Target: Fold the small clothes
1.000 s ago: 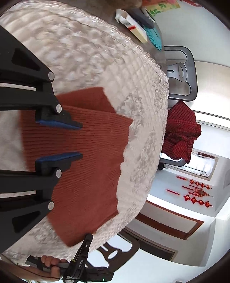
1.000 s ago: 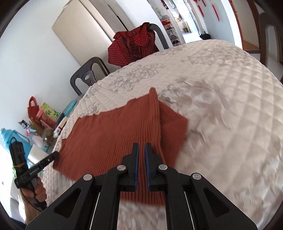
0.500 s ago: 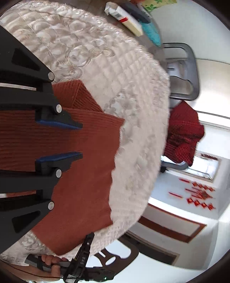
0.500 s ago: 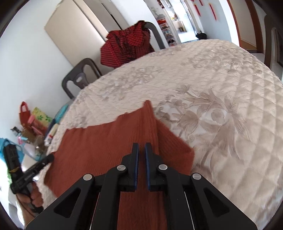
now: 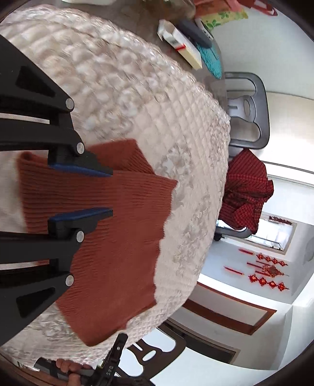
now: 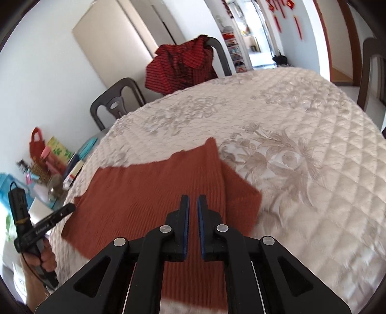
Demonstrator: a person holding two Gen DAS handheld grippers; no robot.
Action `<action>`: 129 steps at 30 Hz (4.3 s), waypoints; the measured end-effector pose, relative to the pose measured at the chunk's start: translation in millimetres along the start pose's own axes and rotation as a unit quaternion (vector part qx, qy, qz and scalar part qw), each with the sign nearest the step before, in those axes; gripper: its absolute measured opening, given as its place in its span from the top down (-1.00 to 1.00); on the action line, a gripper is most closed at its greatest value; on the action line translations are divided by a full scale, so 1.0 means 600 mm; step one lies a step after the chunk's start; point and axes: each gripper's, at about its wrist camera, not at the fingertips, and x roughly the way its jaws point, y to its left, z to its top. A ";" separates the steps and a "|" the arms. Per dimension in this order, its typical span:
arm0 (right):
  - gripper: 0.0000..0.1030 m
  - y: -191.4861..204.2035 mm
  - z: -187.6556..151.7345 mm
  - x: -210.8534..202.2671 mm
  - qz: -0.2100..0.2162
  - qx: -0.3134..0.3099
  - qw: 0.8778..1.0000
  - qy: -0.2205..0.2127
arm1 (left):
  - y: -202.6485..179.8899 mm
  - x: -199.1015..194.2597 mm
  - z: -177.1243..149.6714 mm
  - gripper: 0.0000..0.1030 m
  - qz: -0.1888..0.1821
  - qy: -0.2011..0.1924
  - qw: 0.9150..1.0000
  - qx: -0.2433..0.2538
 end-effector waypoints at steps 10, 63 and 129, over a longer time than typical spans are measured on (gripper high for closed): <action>0.88 -0.002 -0.069 -0.013 -0.027 -0.016 0.999 0.028 | -0.011 -0.007 -0.043 0.44 0.056 0.022 0.998 0.022; 0.74 -0.082 -0.144 -0.101 0.080 0.204 0.975 0.021 | 0.064 -0.090 -0.131 0.64 -0.087 0.030 0.977 -0.190; 0.67 0.201 -0.186 -0.024 0.106 -0.134 0.982 0.084 | 0.049 -0.028 -0.082 -0.12 -0.092 0.041 0.988 -0.116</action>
